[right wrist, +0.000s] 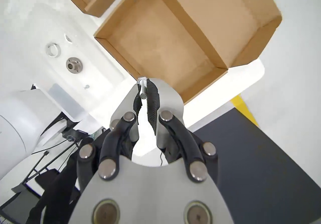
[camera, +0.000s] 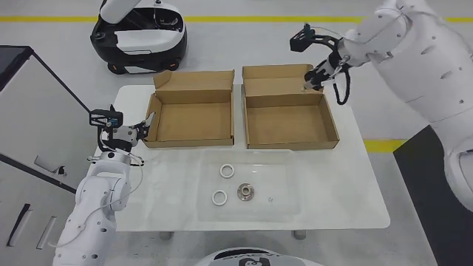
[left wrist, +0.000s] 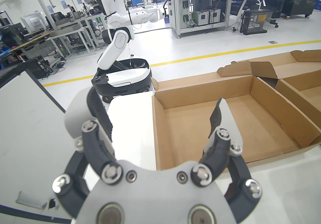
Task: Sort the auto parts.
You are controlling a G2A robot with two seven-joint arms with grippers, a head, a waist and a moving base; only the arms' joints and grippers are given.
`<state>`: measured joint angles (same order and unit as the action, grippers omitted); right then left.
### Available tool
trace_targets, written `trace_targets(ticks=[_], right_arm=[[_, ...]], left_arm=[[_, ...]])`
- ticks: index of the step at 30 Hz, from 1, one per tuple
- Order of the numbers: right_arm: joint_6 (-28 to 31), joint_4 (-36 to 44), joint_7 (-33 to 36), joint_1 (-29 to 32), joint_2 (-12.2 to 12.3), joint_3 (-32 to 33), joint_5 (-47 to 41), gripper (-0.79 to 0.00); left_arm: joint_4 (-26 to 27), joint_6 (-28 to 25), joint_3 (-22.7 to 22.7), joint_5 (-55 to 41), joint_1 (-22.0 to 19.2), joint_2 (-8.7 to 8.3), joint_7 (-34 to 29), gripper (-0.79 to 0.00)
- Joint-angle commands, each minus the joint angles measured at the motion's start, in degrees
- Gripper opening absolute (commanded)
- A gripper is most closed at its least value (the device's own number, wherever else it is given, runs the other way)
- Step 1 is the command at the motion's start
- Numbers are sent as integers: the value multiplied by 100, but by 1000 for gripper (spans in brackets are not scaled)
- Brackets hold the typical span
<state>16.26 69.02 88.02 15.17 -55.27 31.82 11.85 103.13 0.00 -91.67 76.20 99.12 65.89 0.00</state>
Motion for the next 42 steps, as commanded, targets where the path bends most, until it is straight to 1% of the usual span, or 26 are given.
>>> trace_targets(ticks=[1, 6, 11, 27, 30, 34, 38, 42], right_arm=[[2, -288, -2, -41, -101, -264, -16, -785], [-3, -979, -2, -186, -371, -785, -121, -785], [28, -1416, -32, -267, -598, -989, -345, -785], [28, -1416, -32, -267, -598, -989, -345, -785], [-427, -1496, -266, -108, -627, -1138, 132, -785], [-1096, -1707, -405, -13, -766, -1377, 718, -785], [-1545, -2008, -543, 79, -947, -1477, 825, -785], [-1758, -2287, -600, 151, -1130, -1538, 823, -785]], left_arm=[[0, 0, 0, 0, 0, 0, 0, 0], [0, 0, 0, 0, 0, 0, 0, 0], [0, 0, 0, 0, 0, 0, 0, 0], [0, 0, 0, 0, 0, 0, 0, 0], [0, 0, 0, 0, 0, 0, 0, 0], [0, 0, 0, 0, 0, 0, 0, 0], [0, 0, 0, 0, 0, 0, 0, 0], [0, 0, 0, 0, 0, 0, 0, 0]])
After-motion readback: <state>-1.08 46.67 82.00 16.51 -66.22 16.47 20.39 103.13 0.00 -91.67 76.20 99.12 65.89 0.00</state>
